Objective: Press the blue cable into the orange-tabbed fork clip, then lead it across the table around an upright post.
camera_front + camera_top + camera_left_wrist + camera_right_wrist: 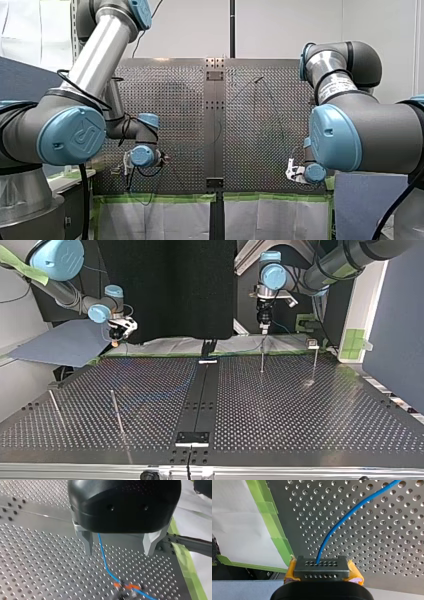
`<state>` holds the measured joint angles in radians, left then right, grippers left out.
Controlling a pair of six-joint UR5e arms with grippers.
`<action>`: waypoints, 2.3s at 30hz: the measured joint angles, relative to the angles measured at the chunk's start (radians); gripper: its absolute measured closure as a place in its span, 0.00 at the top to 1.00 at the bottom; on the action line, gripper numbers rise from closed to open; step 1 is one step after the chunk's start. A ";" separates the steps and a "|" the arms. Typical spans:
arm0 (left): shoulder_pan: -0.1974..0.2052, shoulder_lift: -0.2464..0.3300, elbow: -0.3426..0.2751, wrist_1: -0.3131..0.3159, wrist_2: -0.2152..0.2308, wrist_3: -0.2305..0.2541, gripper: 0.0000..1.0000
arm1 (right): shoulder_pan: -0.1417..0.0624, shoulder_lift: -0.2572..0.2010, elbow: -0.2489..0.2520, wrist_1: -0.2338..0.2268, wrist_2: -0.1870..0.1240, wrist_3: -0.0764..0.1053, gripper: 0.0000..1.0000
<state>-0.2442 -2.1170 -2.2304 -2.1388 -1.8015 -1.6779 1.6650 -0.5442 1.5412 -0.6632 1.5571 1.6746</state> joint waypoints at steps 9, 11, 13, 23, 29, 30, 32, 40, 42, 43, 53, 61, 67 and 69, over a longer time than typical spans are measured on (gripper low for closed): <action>-0.090 0.090 -0.023 -0.090 -0.090 -0.080 1.00 | -0.001 0.000 0.000 0.000 -0.004 0.002 0.00; -0.109 0.109 -0.039 -0.108 -0.109 -0.099 1.00 | -0.001 0.000 0.000 0.000 -0.006 0.002 0.00; -0.127 0.127 -0.055 -0.126 -0.126 -0.117 1.00 | -0.001 0.000 0.000 0.000 -0.007 0.002 0.00; -0.210 0.210 -0.130 -0.124 -0.210 -0.200 1.00 | -0.001 0.000 0.000 0.000 -0.012 0.004 0.00; -0.263 0.263 -0.137 -0.073 -0.263 -0.250 1.00 | 0.000 0.000 0.000 0.000 -0.012 0.004 0.00; -0.271 0.271 -0.137 -0.065 -0.271 -0.254 1.00 | 0.000 0.000 0.000 0.000 -0.012 0.004 0.00; -0.288 0.289 -0.137 -0.047 -0.288 -0.261 1.00 | 0.000 0.000 0.000 0.000 -0.012 0.004 0.00; -0.354 0.335 -0.138 0.017 -0.354 -0.276 1.00 | 0.000 -0.001 0.000 0.000 -0.013 0.001 0.00; -0.369 0.337 -0.138 0.024 -0.369 -0.275 1.00 | 0.000 -0.001 0.000 0.000 -0.013 0.000 0.00; -0.379 0.338 -0.138 0.024 -0.379 -0.273 1.00 | 0.000 -0.001 0.000 0.000 -0.013 -0.001 0.00; -0.436 0.339 -0.139 -0.011 -0.435 -0.254 1.00 | 0.003 -0.001 0.000 0.000 -0.014 -0.002 0.00; -0.438 0.339 -0.139 -0.014 -0.438 -0.253 1.00 | 0.003 -0.001 0.000 0.000 -0.014 -0.002 0.00; -0.438 0.339 -0.139 -0.014 -0.438 -0.253 1.00 | 0.003 -0.001 0.000 0.000 -0.014 -0.002 0.00; -0.438 0.339 -0.139 -0.014 -0.438 -0.253 1.00 | 0.003 -0.001 0.000 0.000 -0.014 -0.002 0.00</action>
<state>-0.6823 -1.7784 -2.3696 -2.1523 -2.2396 -1.9312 1.6682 -0.5455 1.5411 -0.6628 1.5433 1.6723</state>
